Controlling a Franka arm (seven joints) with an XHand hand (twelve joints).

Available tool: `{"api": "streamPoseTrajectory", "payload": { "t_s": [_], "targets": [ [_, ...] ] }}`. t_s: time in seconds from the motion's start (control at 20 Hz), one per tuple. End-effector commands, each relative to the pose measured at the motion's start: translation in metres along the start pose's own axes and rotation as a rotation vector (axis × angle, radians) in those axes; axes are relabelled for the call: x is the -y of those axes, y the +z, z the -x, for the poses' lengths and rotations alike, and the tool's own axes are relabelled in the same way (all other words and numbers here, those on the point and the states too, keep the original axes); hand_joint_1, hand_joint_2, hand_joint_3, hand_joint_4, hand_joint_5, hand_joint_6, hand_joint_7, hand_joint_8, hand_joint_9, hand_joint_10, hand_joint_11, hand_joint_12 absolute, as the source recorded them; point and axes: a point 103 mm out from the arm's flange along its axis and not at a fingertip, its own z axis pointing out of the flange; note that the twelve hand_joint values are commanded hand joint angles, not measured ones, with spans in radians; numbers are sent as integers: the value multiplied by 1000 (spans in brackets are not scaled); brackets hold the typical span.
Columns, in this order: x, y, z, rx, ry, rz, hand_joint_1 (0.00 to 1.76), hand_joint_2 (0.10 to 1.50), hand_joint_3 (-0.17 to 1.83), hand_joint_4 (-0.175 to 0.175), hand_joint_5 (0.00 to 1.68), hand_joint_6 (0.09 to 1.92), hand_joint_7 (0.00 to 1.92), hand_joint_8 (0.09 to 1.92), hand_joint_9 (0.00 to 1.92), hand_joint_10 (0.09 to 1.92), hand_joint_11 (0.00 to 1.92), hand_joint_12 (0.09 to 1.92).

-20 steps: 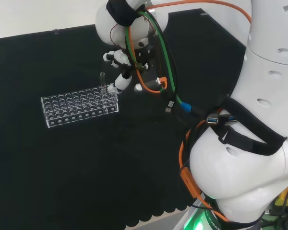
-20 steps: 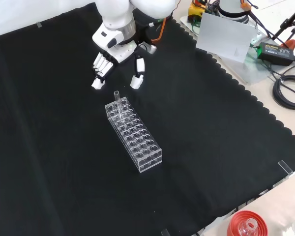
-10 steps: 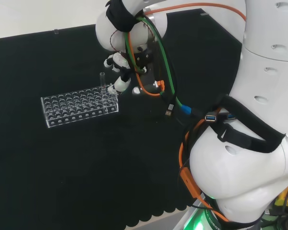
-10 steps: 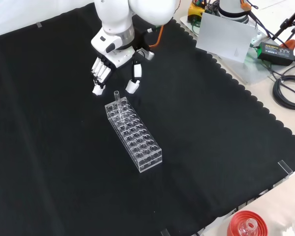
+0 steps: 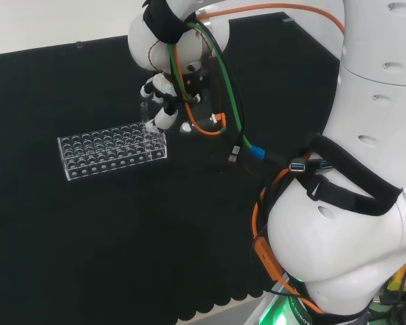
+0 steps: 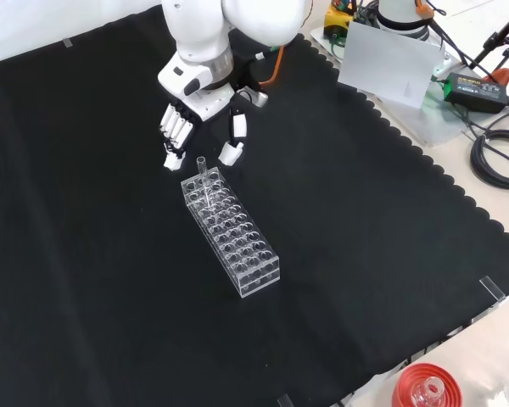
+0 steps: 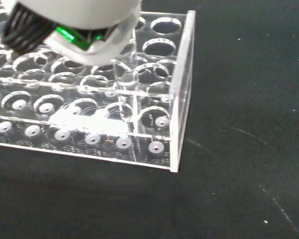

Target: Pick up the test tube.

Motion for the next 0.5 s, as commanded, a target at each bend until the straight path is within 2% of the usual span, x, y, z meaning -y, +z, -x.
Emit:
{"api": "streamPoseTrajectory", "payload": {
  "t_s": [0.05, 0.35, 0.5],
  "targets": [
    [3, -3, -14, -3, -6, 10, 977, 480, 623, -30, 553, 87, 718, 637, 639, 643, 643, 1239],
    [4, -3, -18, 9, 2, 16, 1033, 497, 664, -36, 595, 97, 849, 626, 717, 610, 683, 1219],
    [4, -3, -21, 15, 6, 30, 1061, 509, 691, -40, 670, 151, 938, 612, 774, 577, 716, 1196]
  ]
}}
